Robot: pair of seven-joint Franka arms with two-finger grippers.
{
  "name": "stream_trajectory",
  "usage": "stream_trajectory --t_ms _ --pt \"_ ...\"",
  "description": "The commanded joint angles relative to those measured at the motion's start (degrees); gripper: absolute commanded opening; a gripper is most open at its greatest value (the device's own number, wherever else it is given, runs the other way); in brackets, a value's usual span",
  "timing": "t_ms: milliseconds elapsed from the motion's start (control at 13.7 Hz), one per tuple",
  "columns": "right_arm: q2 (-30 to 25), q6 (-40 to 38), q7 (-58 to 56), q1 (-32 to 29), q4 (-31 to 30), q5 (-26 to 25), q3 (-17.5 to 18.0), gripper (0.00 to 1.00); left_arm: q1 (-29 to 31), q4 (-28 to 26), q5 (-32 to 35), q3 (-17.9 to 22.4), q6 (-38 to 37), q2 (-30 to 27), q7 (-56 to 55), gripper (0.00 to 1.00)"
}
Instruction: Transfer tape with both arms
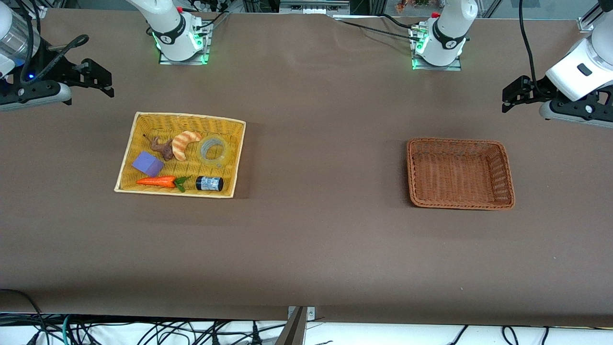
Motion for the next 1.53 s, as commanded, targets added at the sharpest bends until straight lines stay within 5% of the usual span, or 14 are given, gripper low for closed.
stream_trajectory --t_ms 0,1461 --pt "0.4 -1.4 -0.6 -0.2 1.4 -0.8 0.1 1.00 -0.2 2.0 0.1 -0.2 -1.3 0.8 -0.4 1.00" --pt "0.1 -0.8 -0.5 -0.3 -0.4 -2.6 0.2 1.00 -0.2 2.0 0.0 -0.2 -1.3 0.8 -0.4 1.00"
